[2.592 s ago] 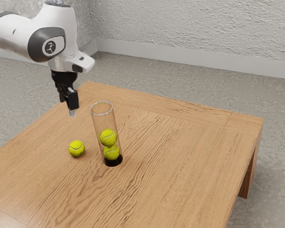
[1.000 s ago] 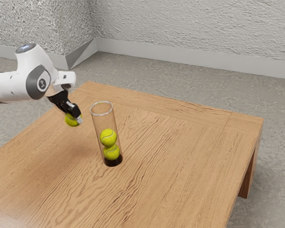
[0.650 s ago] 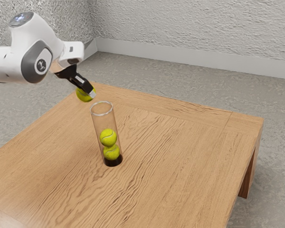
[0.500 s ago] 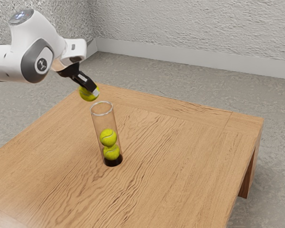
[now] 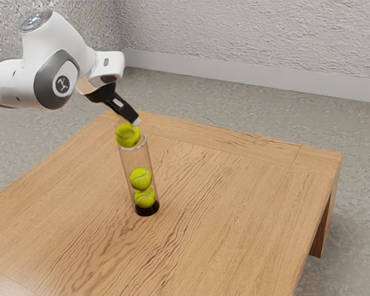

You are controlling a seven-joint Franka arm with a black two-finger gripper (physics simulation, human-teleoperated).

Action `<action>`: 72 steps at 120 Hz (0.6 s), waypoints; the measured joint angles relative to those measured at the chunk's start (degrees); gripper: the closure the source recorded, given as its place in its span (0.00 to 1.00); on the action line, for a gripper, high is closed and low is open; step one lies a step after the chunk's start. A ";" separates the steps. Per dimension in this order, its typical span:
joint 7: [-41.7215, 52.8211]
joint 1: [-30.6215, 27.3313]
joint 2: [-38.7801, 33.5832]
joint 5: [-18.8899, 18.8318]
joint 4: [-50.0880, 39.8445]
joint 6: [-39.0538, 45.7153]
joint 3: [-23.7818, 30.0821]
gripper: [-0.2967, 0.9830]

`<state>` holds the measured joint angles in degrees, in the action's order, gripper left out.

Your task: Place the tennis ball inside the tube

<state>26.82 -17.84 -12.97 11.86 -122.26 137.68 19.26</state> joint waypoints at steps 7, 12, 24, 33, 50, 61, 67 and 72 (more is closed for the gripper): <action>0.63 0.01 0.00 0.18 0.15 -0.12 -0.01 0.33; 1.02 0.01 -0.05 0.23 0.56 -0.19 -0.05 0.31; 1.77 0.00 0.19 0.01 4.68 -3.35 -0.18 0.28; 2.24 -0.19 0.58 -0.82 8.26 -8.24 -0.26 0.27; 2.94 -0.31 5.66 -5.94 17.27 -19.45 0.33 0.25; 3.34 0.00 9.03 -9.99 20.52 -25.15 1.02 0.24; 3.54 0.02 9.55 -11.22 20.96 -27.37 1.14 0.24; 3.70 0.03 9.79 -11.93 21.11 -28.85 1.18 0.24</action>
<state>30.52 -17.81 -3.18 -0.07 -101.15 108.83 20.44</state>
